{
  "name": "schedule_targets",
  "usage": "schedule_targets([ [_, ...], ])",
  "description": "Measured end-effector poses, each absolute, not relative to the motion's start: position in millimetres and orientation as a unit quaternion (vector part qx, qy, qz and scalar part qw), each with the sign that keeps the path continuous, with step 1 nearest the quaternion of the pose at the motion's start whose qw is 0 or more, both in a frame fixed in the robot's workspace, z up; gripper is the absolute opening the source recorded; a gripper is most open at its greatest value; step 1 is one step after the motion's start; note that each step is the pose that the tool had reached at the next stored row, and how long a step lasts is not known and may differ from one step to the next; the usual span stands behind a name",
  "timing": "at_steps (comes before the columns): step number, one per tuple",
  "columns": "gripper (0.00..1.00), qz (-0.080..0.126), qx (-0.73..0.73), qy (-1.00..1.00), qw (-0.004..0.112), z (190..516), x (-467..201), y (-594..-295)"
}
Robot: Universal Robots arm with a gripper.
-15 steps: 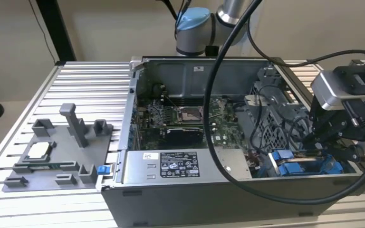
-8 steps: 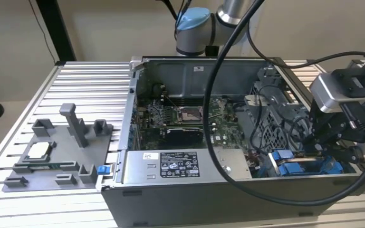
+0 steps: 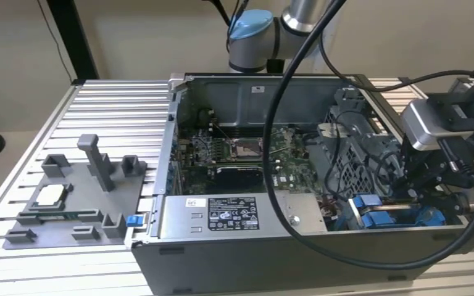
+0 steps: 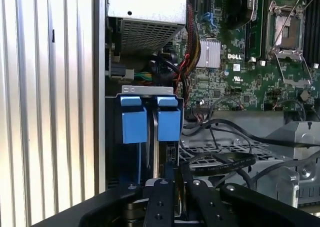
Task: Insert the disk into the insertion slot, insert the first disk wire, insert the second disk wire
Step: 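Insert the second disk wire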
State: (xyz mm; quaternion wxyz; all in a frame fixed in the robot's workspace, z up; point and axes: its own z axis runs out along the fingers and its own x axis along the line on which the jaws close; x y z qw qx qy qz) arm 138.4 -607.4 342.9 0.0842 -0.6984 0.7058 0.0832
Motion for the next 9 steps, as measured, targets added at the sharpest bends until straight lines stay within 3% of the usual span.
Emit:
schedule_targets([
  [9,0.0,0.082,-0.698,0.706,0.085,338.6,137.6,-607.2],
])
